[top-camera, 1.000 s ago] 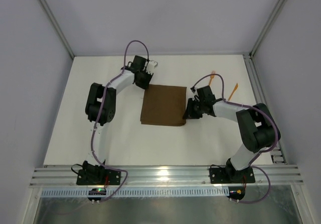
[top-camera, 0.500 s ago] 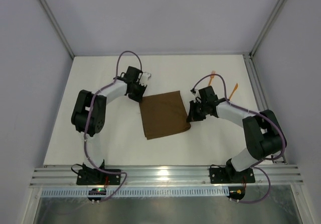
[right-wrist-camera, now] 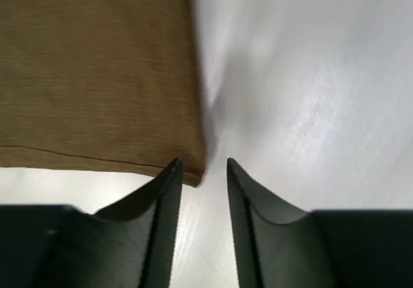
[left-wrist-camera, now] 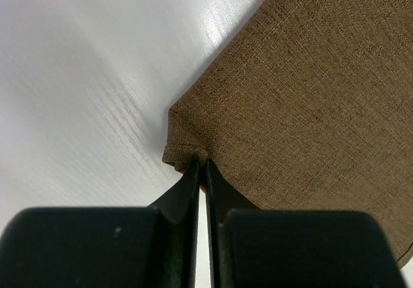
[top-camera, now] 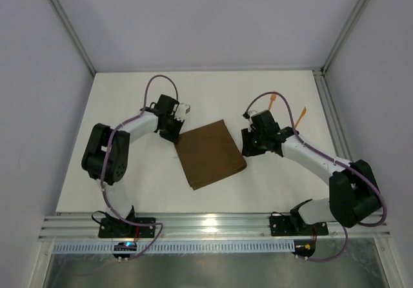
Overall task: Fold the napkin into a case and place the utensils inside
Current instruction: Move the square-folded napkin to the center of the board, then smooth out the square-folded napkin at the center of the board.
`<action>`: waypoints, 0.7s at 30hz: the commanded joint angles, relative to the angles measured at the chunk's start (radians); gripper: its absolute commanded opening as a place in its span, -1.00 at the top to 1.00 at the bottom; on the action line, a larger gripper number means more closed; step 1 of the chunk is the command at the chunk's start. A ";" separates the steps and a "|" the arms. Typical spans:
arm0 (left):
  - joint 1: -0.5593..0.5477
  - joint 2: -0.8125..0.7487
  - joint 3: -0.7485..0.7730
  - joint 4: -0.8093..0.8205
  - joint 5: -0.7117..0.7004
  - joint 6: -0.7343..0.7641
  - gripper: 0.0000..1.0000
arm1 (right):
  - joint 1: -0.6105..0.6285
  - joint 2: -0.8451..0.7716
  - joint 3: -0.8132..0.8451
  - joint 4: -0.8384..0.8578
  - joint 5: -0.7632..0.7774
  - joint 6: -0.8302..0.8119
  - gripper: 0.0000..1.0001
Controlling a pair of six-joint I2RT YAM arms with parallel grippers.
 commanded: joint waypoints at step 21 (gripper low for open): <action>0.007 -0.135 0.053 -0.038 -0.060 0.024 0.39 | -0.009 0.659 0.529 0.449 -0.195 0.440 0.94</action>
